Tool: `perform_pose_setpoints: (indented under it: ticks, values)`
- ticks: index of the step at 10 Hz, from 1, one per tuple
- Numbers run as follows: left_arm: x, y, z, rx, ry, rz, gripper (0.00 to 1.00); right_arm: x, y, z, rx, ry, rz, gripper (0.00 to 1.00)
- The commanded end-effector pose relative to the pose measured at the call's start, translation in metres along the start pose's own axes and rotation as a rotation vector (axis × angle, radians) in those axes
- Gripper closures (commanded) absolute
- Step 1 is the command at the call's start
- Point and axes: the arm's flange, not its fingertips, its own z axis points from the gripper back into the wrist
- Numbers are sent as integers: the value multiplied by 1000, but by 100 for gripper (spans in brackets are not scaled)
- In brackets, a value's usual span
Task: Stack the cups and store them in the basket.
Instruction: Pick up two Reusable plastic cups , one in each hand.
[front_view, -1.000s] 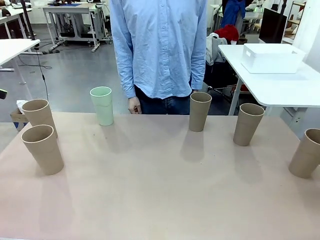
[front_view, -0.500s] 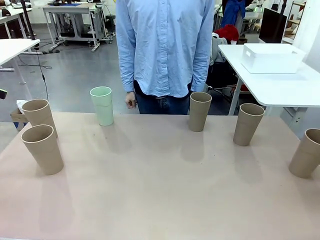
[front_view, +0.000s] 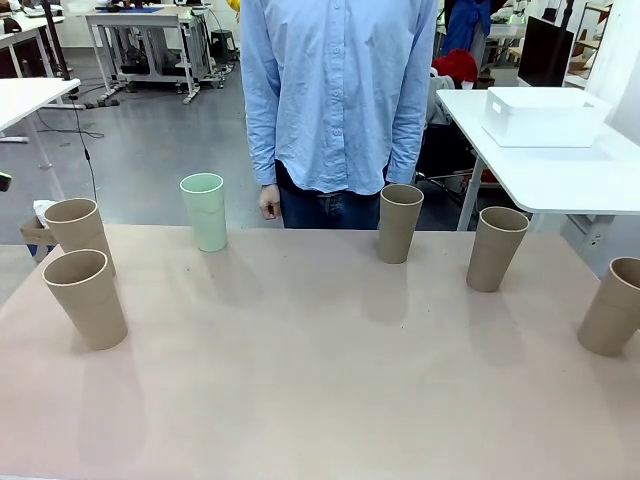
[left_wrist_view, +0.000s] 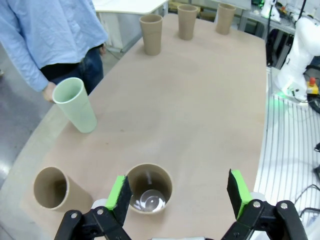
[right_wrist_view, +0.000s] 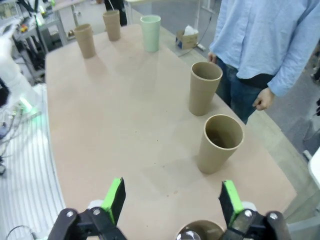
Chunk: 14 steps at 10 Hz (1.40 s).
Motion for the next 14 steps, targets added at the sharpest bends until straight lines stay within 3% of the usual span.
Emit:
perform_pose_setpoints:
  ticks: [1,4,7,9,10,14]
  values:
    - [1,53,16,-63,-63,-27,0,-6,-44,27,138,-60,-2,0]
    - [-34,109,33,-140,-140,-105,0,-50,-76,58,208,-150,-3,0]
    - [-93,160,37,-170,-250,-221,0,-116,-82,68,222,-242,-6,0]
    - [-100,161,28,-182,-375,-194,0,-145,-77,61,239,-343,3,0]
    - [-103,149,30,-138,-241,-204,0,-125,-71,67,215,-223,-23,0]
    - [-103,149,30,-138,-241,-204,0,-125,-71,67,215,-223,-23,0]
